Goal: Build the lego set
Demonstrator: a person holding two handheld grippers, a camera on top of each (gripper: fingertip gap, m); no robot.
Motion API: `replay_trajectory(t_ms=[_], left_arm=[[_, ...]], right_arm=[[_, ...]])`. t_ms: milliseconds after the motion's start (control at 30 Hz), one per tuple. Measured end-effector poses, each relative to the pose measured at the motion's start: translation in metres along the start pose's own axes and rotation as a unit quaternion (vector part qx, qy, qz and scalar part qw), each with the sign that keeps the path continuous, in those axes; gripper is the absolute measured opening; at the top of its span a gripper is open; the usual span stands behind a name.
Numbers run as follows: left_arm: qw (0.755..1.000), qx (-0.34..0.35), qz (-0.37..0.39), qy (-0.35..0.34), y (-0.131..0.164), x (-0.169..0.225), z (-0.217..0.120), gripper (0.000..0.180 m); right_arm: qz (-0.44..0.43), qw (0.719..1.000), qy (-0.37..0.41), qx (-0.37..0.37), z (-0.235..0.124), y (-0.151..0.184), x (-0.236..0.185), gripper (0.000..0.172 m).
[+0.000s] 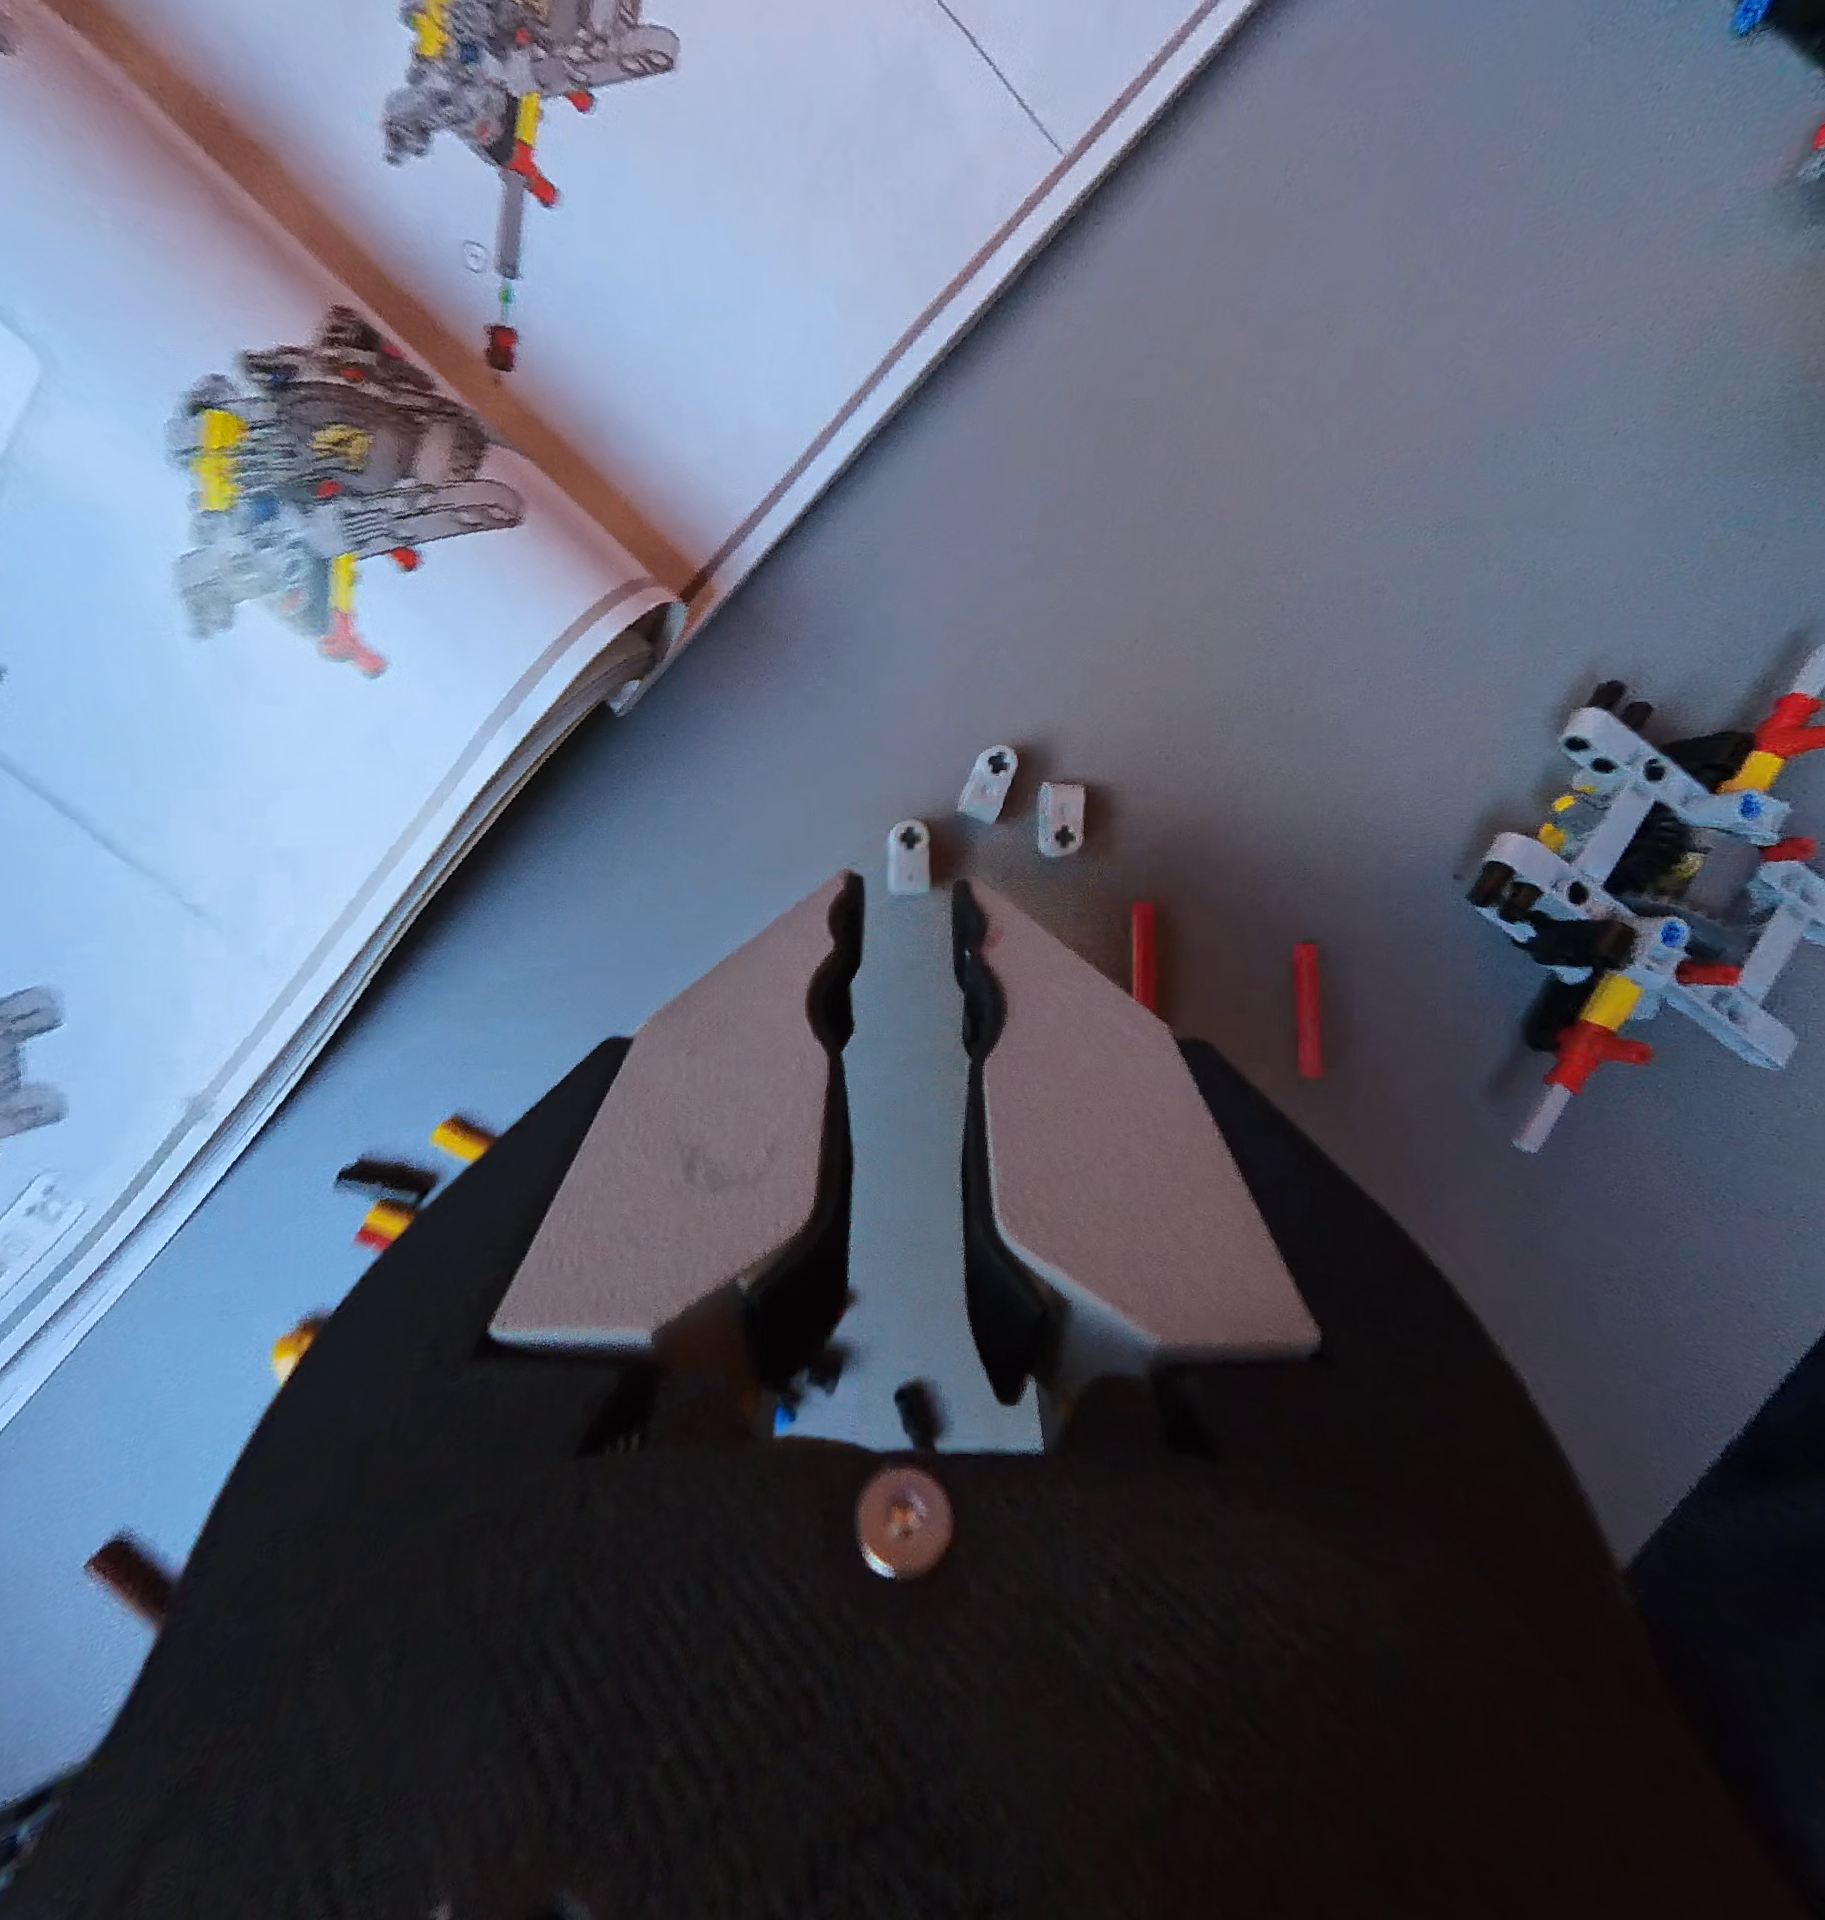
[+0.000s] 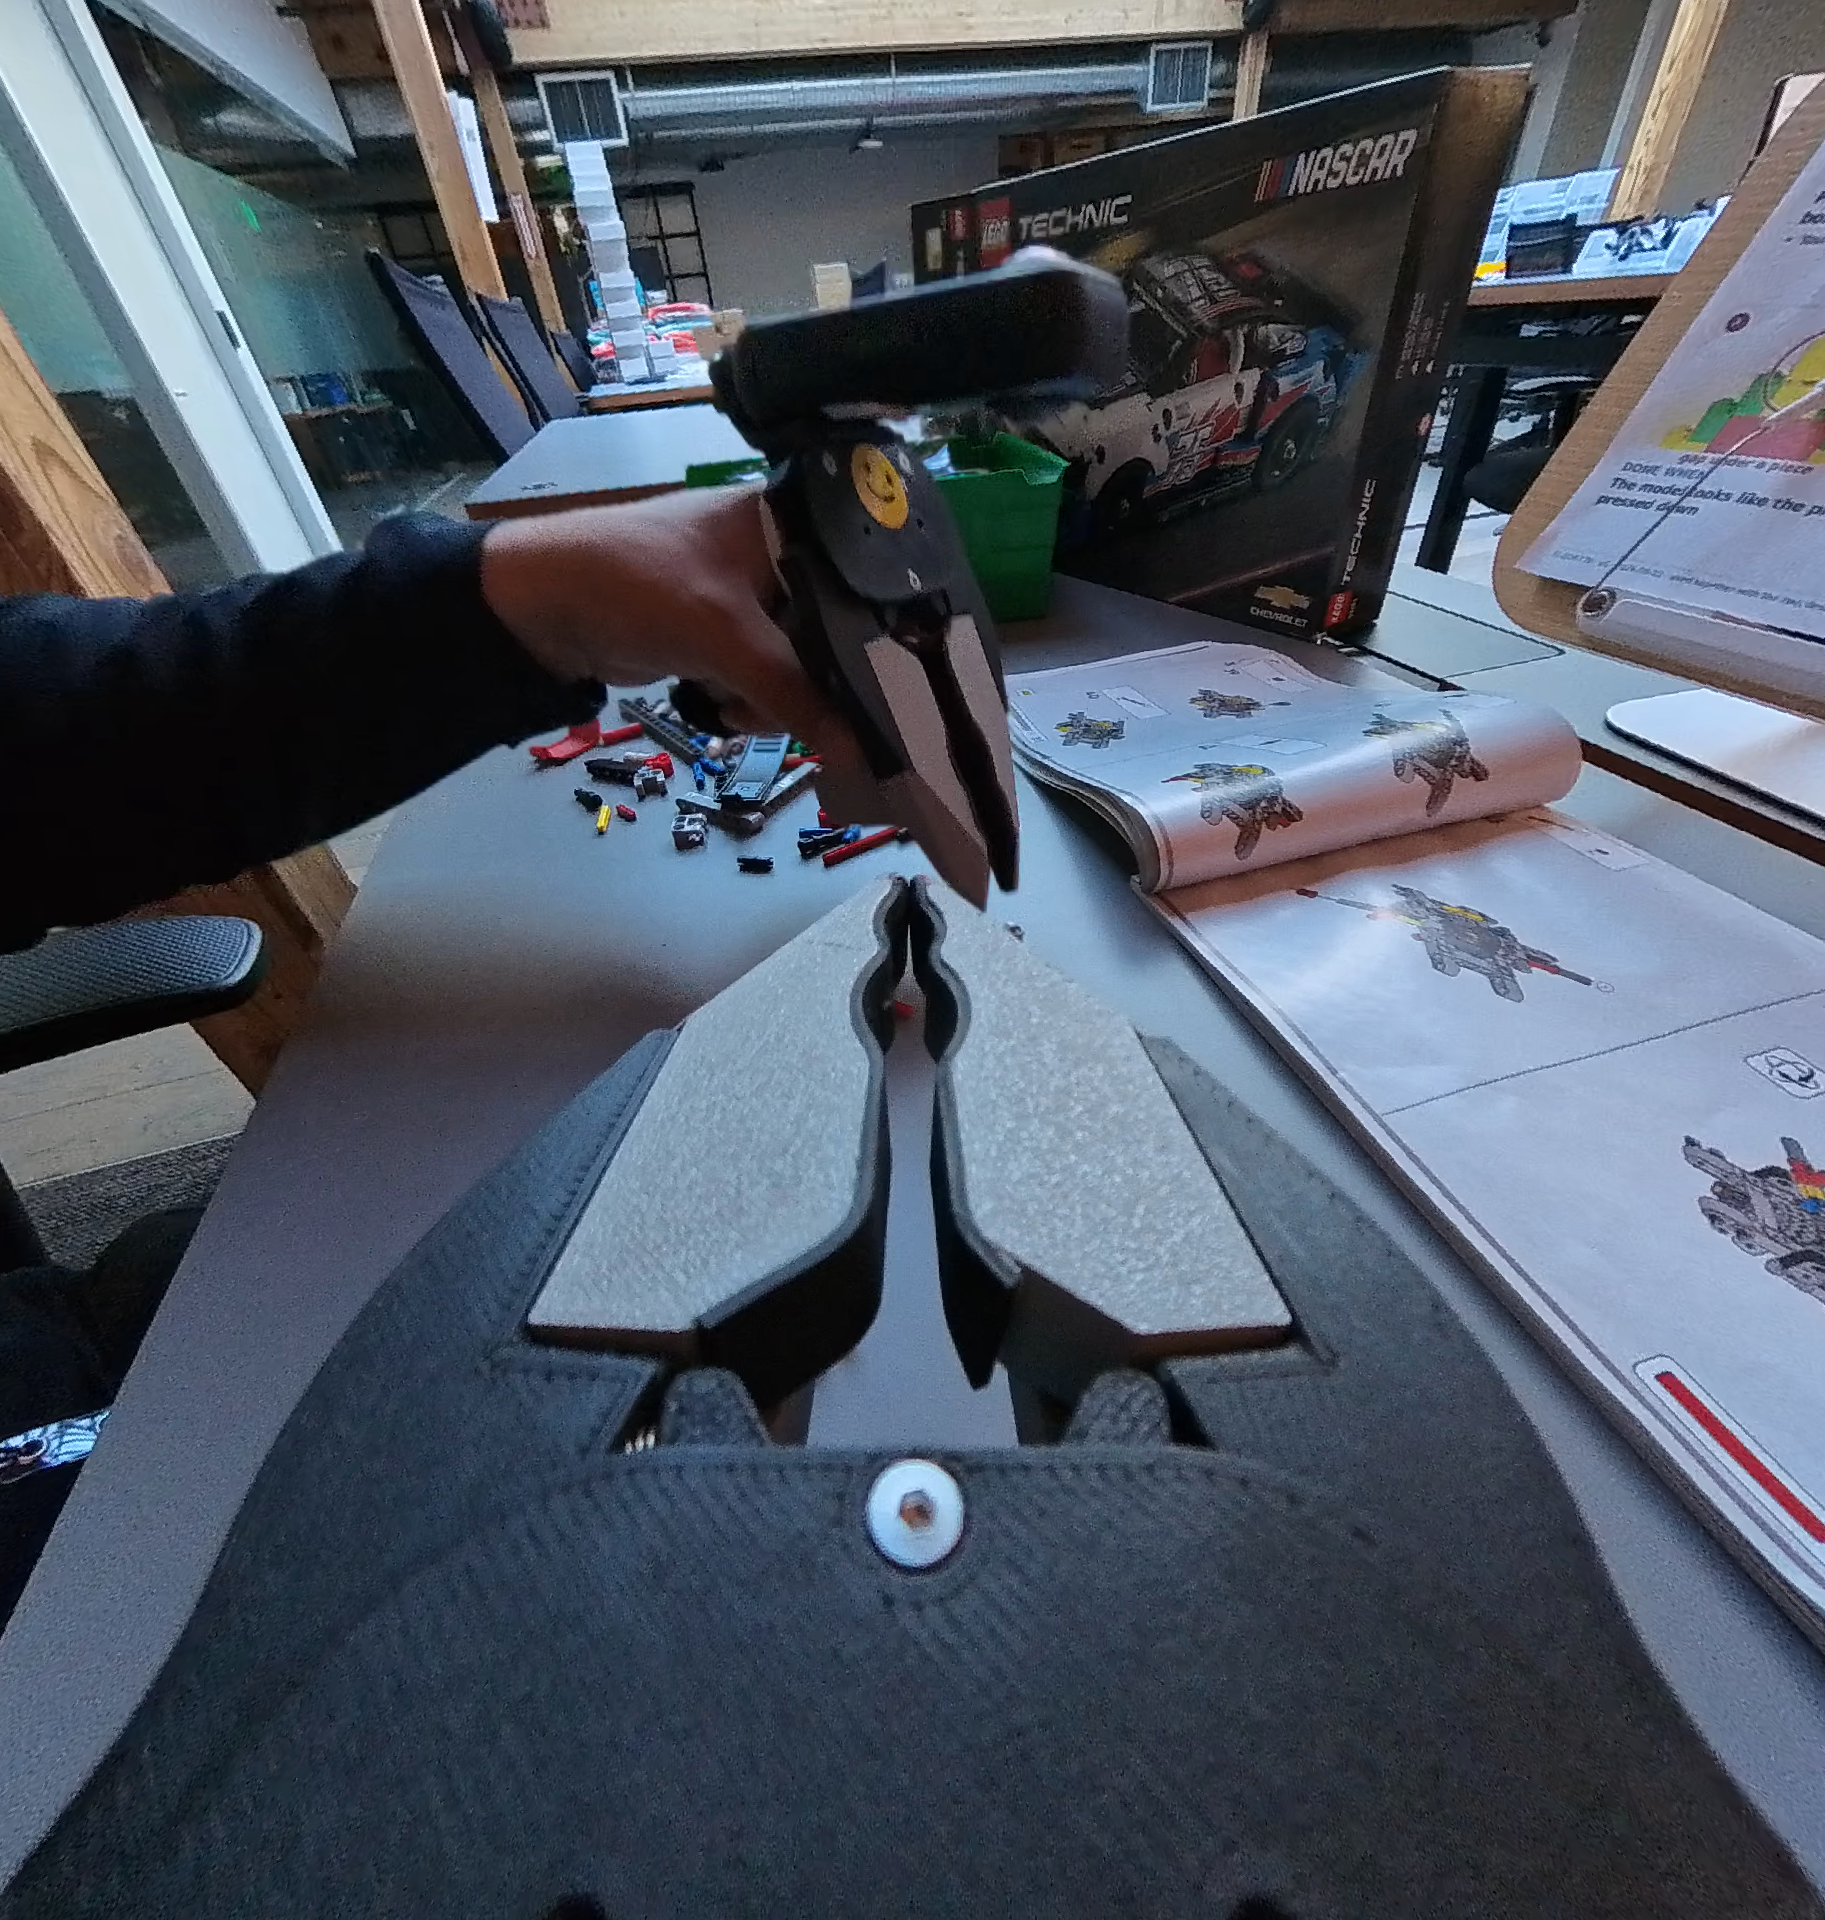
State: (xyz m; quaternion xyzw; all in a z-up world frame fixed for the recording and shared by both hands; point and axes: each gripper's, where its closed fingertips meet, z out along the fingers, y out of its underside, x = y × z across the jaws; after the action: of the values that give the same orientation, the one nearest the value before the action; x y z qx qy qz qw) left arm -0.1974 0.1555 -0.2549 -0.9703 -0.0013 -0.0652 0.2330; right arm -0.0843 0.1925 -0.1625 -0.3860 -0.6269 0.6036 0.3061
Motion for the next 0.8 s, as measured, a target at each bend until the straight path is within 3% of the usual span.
replay_trajectory(t_ms=[233,467,633,800], left_arm=[[0.999,0.05,-0.004,-0.019,0.011,-0.014,-0.066,0.014],[0.982,0.059,-0.098,-0.148,0.104,-0.082,-0.154,0.016],[0.968,0.127,-0.165,-0.143,0.144,-0.092,-0.171,0.016],[0.964,0.121,-0.168,-0.165,0.165,-0.109,-0.171,0.016]], right_arm=[[0.0,1.0,0.0,-0.001,0.0,0.001,0.0,0.0],[0.003,1.0,0.001,-0.001,0.0,0.001,0.002,0.0],[0.007,1.0,0.002,-0.02,0.006,0.012,0.003,0.0],[0.018,0.999,0.014,-0.023,0.007,0.016,0.01,0.0]])
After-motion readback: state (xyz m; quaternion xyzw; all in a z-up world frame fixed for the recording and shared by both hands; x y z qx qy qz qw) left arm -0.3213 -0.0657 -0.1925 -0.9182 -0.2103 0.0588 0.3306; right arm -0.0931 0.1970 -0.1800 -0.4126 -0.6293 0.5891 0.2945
